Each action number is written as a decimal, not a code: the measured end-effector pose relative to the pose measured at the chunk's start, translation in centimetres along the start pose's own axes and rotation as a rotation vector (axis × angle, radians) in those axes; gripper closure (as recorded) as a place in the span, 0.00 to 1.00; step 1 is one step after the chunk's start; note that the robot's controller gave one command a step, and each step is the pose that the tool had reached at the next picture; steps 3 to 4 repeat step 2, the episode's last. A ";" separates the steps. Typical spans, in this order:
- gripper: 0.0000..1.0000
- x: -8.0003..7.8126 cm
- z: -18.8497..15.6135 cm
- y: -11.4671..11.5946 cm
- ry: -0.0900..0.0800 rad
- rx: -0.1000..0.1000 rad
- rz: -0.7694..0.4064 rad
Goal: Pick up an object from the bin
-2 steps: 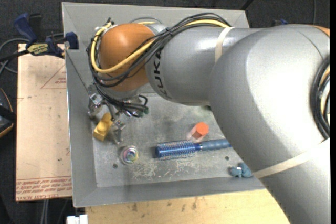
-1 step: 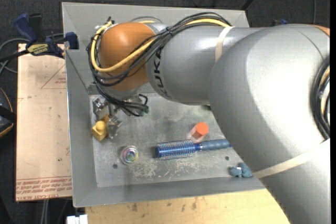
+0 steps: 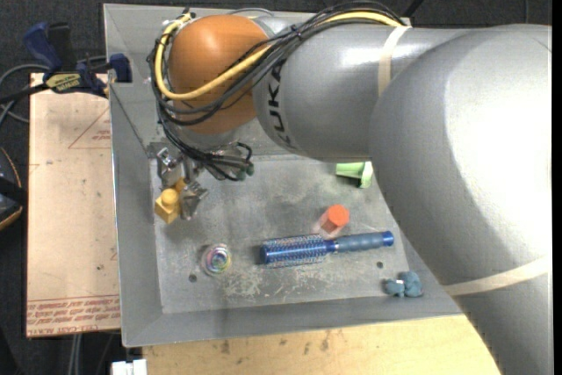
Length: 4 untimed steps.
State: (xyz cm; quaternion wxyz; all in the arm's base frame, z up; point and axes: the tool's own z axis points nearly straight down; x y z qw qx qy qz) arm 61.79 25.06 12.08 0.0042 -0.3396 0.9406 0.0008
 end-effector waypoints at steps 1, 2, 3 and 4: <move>1.00 -0.1 -0.2 0.0 0.004 -0.002 0.002; 1.00 -0.2 -1.6 0.0 0.003 -0.002 0.004; 1.00 -0.2 -1.6 0.0 0.003 -0.002 0.004; 1.00 -0.2 -1.6 0.0 0.003 -0.002 0.004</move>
Offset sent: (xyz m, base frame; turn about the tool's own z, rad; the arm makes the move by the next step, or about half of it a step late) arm -0.0001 0.0001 0.0024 0.0000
